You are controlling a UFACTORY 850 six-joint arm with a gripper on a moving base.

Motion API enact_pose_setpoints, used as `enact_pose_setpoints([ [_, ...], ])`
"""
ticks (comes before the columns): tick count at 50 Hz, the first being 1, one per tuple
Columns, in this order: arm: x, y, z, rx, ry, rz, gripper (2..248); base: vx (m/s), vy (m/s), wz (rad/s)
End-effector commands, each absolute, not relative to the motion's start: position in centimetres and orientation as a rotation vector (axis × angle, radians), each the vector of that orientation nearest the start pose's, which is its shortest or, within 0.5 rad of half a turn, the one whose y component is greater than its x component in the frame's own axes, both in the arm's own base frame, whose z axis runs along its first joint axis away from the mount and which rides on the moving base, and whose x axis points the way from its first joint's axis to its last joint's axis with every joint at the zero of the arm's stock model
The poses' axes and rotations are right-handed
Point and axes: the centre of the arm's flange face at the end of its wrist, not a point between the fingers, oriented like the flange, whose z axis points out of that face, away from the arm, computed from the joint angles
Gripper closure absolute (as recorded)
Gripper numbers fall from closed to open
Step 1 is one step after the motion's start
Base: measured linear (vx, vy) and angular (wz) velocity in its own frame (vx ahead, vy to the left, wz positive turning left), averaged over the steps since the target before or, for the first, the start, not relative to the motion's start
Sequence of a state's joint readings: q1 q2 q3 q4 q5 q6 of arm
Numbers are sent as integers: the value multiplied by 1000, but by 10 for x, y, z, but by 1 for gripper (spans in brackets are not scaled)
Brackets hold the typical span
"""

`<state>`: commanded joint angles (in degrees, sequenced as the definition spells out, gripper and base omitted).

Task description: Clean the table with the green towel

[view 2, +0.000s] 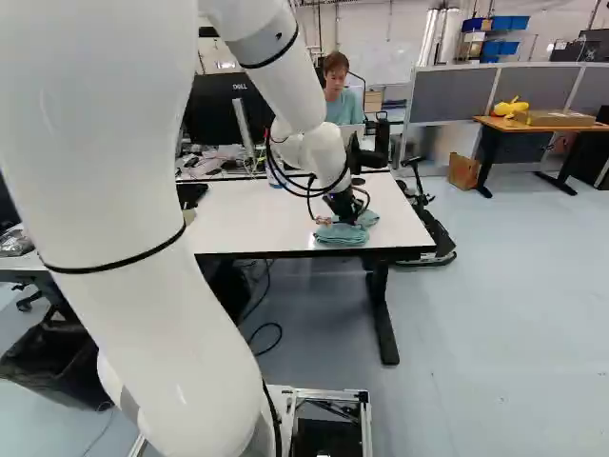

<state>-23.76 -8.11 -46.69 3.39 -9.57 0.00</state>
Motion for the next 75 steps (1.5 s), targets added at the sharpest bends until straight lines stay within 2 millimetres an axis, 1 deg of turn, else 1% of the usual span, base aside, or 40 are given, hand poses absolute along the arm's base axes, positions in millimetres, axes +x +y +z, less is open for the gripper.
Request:
enact_pose_setpoints([
  [17,435,-187,451,-3026,715,-859,218,0,0,0],
  [32,440,-164,469,-3018,634,-920,218,0,0,0],
  [42,444,-147,469,-3019,576,-918,218,0,0,0],
  [62,442,-113,469,-3018,467,-914,218,0,0,0],
  [75,431,-91,469,-3016,402,-910,218,0,0,0],
])
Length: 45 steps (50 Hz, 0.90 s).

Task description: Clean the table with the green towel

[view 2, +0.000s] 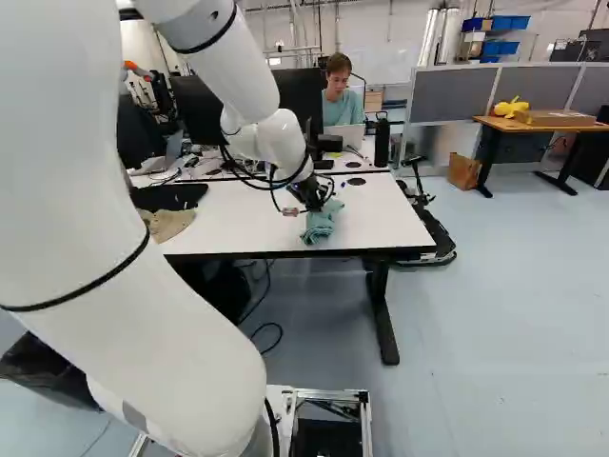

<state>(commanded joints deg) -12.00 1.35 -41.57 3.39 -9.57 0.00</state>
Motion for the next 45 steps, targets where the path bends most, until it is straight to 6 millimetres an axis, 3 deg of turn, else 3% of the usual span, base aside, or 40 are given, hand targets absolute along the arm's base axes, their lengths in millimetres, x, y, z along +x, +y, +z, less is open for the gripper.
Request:
enact_pose_setpoints([
  [12,412,-76,468,-3013,362,-910,218,0,0,0],
  [26,383,-72,467,-3012,367,-917,218,0,0,0],
  [45,383,-72,467,-3012,367,-917,218,0,0,0],
])
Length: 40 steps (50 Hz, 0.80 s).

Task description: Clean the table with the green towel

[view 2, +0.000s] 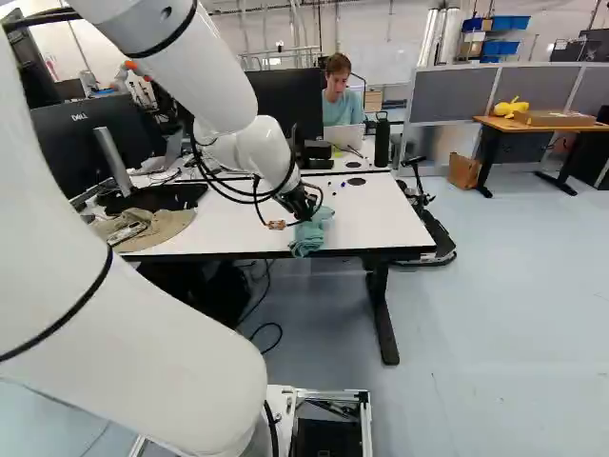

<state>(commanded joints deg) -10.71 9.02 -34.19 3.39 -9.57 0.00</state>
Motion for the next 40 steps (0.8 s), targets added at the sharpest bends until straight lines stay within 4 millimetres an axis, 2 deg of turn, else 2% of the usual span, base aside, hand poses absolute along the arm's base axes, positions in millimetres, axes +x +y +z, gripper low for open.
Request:
enact_pose_setpoints([
  [27,382,-71,471,-3007,363,-935,218,0,0,0],
  [40,386,-55,486,-2986,296,-985,218,0,0,0],
])
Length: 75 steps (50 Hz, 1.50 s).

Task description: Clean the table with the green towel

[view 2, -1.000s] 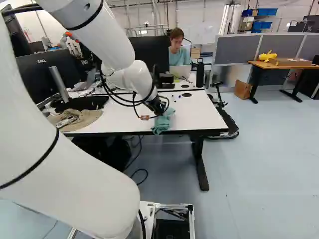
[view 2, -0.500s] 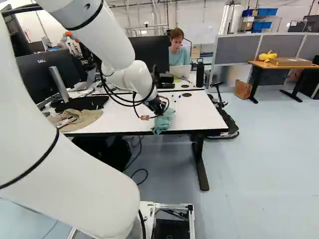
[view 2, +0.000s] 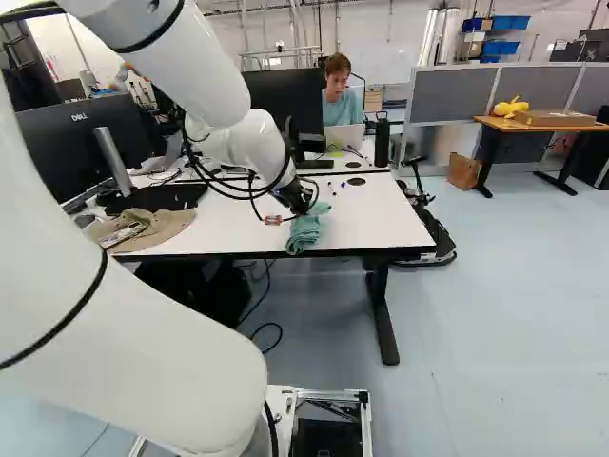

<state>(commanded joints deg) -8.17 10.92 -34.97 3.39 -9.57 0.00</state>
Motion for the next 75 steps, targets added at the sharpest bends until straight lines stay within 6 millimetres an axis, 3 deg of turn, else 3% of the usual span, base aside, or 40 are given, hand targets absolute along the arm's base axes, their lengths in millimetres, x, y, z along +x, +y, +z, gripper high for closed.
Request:
enact_pose_setpoints([
  [22,386,-19,511,-2938,157,-1069,218,0,0,0],
  [64,401,46,513,-2893,-84,-1038,218,0,0,0],
  [75,401,48,513,-2891,-92,-1037,218,0,0,0],
])
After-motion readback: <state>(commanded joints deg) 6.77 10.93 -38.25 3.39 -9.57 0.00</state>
